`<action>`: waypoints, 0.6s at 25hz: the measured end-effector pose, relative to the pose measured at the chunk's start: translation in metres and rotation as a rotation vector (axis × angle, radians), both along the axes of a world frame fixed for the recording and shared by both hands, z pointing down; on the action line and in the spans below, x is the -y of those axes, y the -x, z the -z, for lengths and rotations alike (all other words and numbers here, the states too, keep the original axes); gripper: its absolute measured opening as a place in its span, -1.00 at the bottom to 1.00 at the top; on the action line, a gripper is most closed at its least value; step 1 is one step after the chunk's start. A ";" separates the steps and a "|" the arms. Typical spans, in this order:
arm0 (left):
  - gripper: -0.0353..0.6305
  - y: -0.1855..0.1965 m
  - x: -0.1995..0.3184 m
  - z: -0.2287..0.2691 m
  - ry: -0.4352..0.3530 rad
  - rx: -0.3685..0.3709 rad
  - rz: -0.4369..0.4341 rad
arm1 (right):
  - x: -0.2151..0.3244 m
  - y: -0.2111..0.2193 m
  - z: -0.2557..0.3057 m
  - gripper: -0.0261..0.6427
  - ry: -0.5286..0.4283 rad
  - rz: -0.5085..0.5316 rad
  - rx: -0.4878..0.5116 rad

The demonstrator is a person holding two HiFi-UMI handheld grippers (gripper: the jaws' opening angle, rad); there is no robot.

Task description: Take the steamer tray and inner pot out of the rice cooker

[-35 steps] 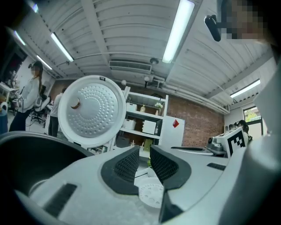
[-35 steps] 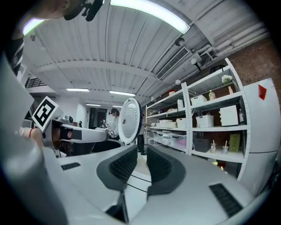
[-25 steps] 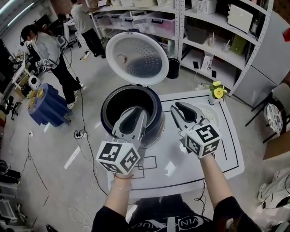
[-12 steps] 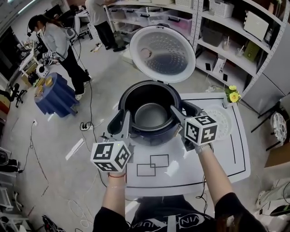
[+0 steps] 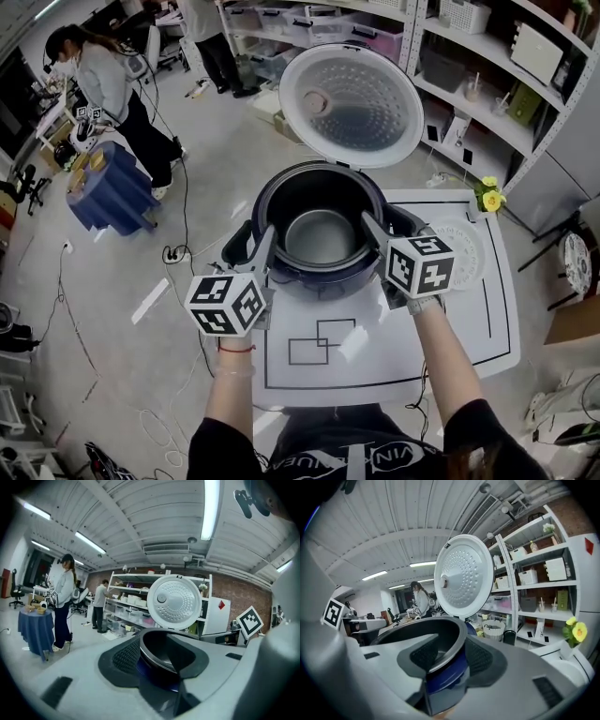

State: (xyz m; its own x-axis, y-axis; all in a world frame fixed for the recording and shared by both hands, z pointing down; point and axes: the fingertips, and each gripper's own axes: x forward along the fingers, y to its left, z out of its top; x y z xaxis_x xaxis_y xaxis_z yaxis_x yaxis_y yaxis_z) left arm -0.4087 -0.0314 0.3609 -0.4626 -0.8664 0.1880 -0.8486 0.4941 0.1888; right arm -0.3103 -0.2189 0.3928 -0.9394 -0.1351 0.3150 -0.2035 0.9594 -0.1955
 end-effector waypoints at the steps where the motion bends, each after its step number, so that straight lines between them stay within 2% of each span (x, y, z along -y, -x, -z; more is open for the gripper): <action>1: -0.45 0.002 0.002 -0.003 0.008 -0.011 -0.010 | -0.001 0.001 0.000 -0.40 -0.002 0.000 0.000; 11: -0.41 0.020 0.015 -0.018 0.058 -0.118 -0.037 | -0.001 0.003 0.002 -0.44 -0.012 -0.015 0.002; 15: -0.41 0.021 0.019 -0.021 0.061 -0.125 -0.041 | 0.000 0.004 0.002 -0.46 -0.007 -0.023 0.009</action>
State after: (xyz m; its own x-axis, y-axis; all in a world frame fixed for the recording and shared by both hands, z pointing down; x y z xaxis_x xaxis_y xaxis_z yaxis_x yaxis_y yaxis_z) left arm -0.4296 -0.0500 0.3815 -0.3971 -0.8690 0.2951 -0.8400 0.4737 0.2647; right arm -0.3139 -0.2189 0.3907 -0.9388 -0.1590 0.3054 -0.2241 0.9556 -0.1912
